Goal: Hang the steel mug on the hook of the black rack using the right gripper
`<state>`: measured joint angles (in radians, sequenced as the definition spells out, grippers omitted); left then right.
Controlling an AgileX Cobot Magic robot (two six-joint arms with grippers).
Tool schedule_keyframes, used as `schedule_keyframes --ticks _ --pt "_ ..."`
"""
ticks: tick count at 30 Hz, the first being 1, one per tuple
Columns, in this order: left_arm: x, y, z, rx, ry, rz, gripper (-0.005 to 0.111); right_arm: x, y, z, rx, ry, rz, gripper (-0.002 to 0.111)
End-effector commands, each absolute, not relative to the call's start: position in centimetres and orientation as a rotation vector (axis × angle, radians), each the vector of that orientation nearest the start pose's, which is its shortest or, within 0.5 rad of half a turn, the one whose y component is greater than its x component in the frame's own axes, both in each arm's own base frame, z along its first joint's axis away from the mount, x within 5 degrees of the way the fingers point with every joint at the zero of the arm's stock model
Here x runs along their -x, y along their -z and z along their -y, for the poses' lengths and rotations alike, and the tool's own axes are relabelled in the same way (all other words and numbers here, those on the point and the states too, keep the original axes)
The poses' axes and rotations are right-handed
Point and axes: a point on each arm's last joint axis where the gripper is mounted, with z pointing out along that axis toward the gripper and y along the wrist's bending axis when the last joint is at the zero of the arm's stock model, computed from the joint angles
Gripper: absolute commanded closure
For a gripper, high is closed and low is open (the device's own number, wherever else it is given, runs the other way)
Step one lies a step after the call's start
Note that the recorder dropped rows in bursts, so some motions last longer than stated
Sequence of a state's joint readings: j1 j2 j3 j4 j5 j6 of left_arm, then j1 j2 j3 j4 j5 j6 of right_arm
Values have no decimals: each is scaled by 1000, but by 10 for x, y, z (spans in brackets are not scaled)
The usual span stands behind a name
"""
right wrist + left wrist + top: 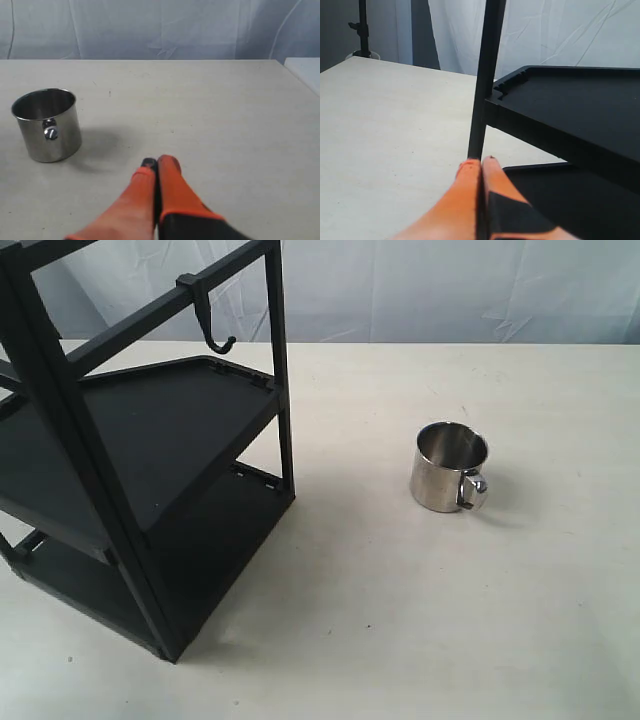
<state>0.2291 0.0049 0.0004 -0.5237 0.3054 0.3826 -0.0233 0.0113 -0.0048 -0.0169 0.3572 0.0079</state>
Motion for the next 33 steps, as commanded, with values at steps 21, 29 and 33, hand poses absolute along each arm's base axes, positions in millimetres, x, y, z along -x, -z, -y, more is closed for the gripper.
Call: schedule_keyframes --ticks 21,29,33 --pt "-56 -191 0 207 55 -1718 105 -54 -282 9 -561 -570 -1180 109" --pt "-56 -192 0 220 65 -1705 105 -155 -364 -10 -195 -331 -1913 109" --pt "-56 -193 0 229 72 -1696 105 -228 -360 -6 -112 -210 -2246 109"
